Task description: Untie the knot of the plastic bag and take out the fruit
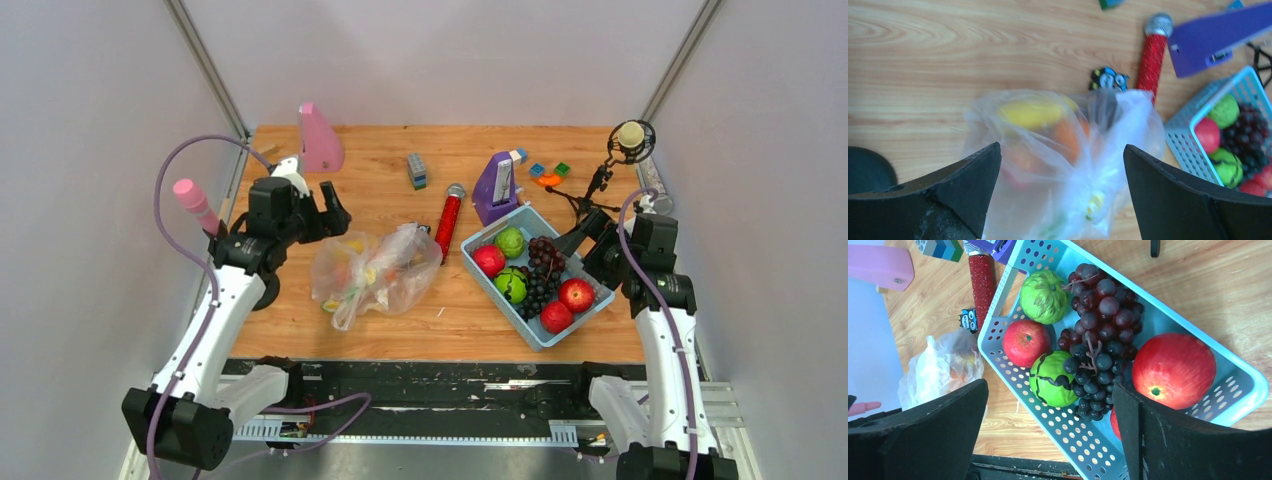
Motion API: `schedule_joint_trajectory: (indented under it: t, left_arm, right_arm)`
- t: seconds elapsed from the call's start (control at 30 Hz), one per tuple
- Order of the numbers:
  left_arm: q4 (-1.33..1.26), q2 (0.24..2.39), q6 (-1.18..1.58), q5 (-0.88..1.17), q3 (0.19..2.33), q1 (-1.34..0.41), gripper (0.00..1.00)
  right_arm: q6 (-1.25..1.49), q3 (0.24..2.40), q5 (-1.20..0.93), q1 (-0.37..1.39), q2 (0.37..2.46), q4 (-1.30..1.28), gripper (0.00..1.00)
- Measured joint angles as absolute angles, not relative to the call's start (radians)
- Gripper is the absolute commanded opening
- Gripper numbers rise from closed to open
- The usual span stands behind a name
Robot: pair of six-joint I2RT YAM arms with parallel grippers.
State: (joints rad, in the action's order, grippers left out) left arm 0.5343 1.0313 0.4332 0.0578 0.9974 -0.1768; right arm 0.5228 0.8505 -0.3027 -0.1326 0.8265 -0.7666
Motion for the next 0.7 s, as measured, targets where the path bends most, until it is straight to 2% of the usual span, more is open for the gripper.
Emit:
schedule_joint_trajectory:
  t: [0.23,0.5,0.7]
  left_arm:
    - [0.569,1.001,0.490,0.021,0.944,-0.374,1.00]
    - [0.587,1.115,0.514,-0.115,0.908,-0.464,0.98]
    - [0.584,1.169,0.516,-0.213,0.910,-0.531,0.86]
  right_arm:
    - [0.545,0.850,-0.325,-0.112,0.789,-0.770,0.94]
    - [0.561,0.850,-0.340,-0.086,0.736,-0.804,0.94]
    - [0.567,0.848,-0.342,-0.086,0.715,-0.823,0.94]
